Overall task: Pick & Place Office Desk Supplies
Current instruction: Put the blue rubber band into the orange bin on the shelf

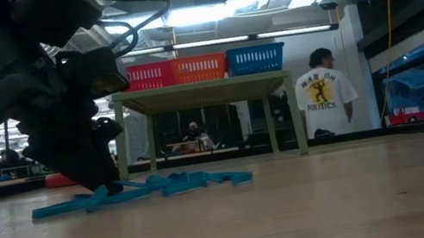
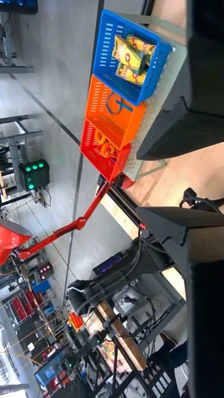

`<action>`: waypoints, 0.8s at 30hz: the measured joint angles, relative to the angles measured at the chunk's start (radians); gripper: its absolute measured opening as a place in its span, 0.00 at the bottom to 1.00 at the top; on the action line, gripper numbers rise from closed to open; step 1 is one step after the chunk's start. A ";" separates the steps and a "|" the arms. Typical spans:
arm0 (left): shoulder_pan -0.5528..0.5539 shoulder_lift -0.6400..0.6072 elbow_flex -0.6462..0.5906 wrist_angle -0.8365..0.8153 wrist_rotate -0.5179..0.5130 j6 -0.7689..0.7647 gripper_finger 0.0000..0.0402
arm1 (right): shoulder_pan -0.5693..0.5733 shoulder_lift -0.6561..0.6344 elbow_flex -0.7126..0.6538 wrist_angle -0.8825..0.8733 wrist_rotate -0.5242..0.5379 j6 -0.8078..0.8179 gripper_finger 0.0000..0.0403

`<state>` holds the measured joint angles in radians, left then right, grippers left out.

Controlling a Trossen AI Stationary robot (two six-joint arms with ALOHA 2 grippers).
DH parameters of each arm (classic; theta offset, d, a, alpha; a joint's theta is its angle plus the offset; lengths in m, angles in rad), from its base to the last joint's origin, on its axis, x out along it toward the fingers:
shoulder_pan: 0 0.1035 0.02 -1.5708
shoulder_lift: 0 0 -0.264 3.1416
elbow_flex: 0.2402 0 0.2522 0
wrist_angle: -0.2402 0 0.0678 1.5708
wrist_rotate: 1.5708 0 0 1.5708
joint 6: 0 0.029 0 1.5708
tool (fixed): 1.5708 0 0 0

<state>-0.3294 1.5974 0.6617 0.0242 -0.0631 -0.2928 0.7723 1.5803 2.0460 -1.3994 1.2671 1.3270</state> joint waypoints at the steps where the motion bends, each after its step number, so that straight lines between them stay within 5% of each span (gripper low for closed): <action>1: 0.000 0.000 0.000 0.000 -0.003 0.000 0.20 | 0.000 0.000 0.000 0.000 0.000 0.000 0.33; 13: 0.057 0.000 0.000 -0.002 0.028 -0.021 0.02 | 0.000 0.000 0.000 0.003 -0.003 0.000 0.33; 24: 0.120 -0.080 0.011 -0.023 0.060 -0.003 0.01 | 0.000 0.000 0.000 0.008 -0.003 0.000 0.33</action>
<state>-0.2092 1.5169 0.6731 0.0010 -0.0032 -0.2962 0.7723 1.5806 2.0460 -1.3918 1.2639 1.3270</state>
